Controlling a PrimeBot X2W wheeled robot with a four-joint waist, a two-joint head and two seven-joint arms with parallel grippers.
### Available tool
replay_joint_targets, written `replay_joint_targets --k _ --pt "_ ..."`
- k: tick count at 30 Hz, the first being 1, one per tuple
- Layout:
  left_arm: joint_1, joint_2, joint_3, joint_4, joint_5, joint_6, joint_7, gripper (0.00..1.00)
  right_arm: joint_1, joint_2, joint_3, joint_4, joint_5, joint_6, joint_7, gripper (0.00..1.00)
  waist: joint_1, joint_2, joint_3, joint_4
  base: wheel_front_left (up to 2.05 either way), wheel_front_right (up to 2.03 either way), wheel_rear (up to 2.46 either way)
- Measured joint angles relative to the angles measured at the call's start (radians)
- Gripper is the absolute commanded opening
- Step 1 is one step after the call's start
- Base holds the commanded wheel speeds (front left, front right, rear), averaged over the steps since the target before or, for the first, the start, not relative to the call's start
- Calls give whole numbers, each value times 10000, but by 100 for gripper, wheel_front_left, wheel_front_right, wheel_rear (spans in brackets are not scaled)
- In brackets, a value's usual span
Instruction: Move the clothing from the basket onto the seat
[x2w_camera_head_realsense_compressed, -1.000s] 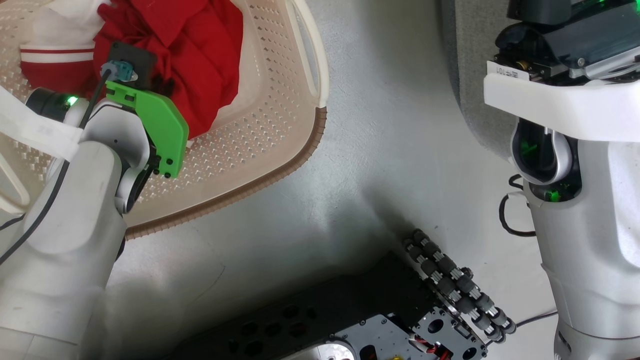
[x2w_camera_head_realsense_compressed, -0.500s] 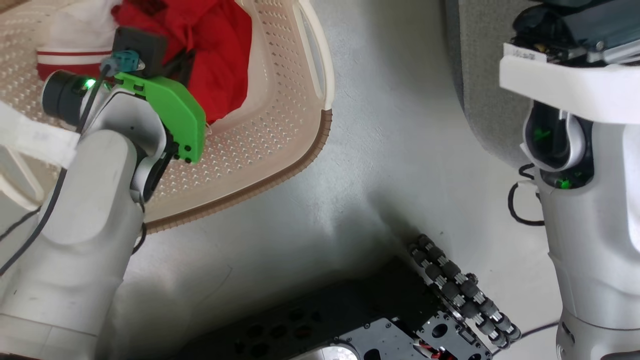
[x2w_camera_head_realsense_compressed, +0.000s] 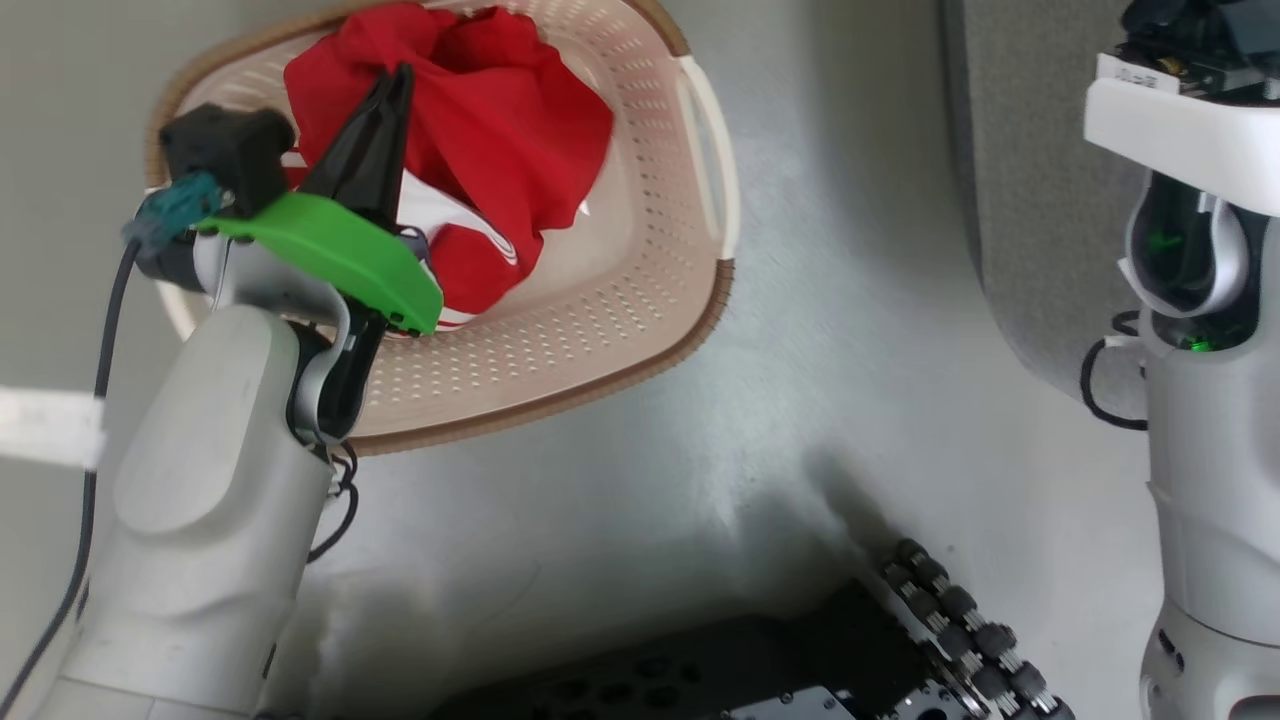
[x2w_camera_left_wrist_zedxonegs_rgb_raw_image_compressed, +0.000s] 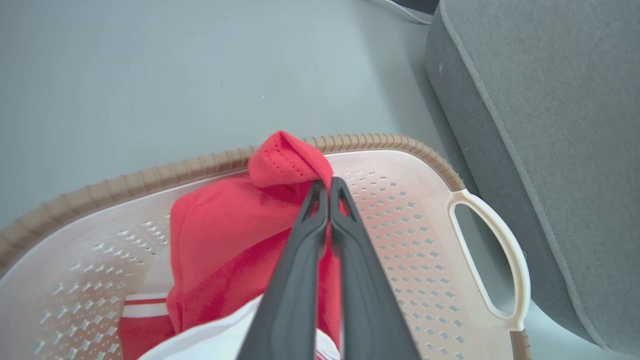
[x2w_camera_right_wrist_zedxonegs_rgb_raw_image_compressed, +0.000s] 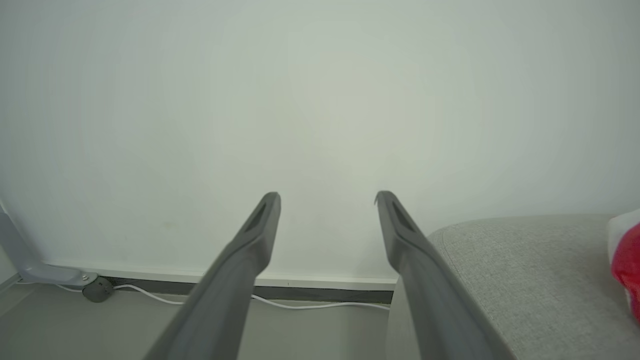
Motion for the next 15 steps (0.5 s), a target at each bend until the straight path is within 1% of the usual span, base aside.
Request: replay_joint_targets --k 5,9,15 --pt "572 -178 395 -244 -453 -77 -1049 0 208 -297 -384 15 -82 159 0 100 0 0 -613 562 0 0 0" --pt "1049 -291 541 -351 -725 -86 -1678 0 667 -520 -706 138 -88 247 0 100 0 0 -1131 1033 0 0 0" --pt "1646 -353 583 -566 -867 -130 -1676 0 1316 -813 -918 445 -267 435 0 100 0 0 -1952 1726 0 0 0"
